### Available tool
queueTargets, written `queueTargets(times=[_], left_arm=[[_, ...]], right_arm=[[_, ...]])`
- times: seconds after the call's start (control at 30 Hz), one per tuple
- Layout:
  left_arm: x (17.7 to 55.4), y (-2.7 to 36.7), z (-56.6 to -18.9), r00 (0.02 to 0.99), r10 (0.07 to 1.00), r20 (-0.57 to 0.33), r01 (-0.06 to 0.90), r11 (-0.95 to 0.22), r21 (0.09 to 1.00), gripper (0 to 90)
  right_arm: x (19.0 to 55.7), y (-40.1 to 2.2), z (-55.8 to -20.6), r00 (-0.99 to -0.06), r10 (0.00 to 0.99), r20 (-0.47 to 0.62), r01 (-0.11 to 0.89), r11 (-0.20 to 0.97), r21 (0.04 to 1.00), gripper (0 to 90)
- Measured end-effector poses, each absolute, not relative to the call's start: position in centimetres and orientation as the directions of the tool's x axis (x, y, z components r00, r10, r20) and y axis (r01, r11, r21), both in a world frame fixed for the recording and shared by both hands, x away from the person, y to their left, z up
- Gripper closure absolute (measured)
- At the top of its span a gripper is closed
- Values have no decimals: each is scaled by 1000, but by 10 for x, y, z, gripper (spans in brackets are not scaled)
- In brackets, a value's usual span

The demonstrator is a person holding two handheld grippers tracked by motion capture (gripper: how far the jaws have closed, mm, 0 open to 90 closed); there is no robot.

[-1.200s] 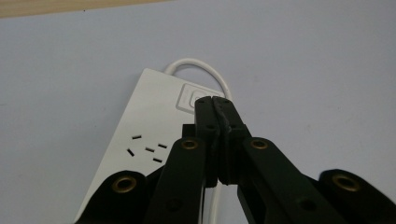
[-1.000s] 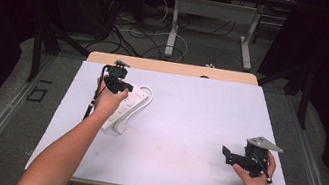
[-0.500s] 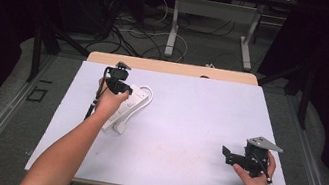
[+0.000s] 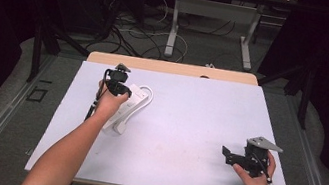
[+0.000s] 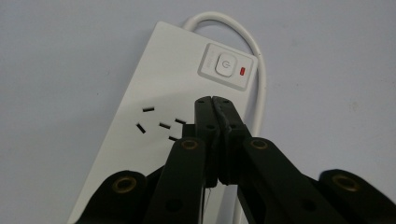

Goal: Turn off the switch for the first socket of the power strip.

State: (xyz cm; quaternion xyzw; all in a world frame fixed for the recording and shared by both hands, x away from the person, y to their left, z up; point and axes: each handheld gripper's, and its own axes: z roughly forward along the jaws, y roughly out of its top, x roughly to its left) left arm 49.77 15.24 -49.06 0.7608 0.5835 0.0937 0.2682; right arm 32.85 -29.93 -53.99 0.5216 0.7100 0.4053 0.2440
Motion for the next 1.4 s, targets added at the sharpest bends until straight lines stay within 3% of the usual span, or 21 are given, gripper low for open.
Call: queueTargets(times=[1.4], left_arm=[[496,152,-511,302,940,-158,866,-200,459,898]], right_arm=[[329,-299,-541,-347,935,76,544,135,828,25]])
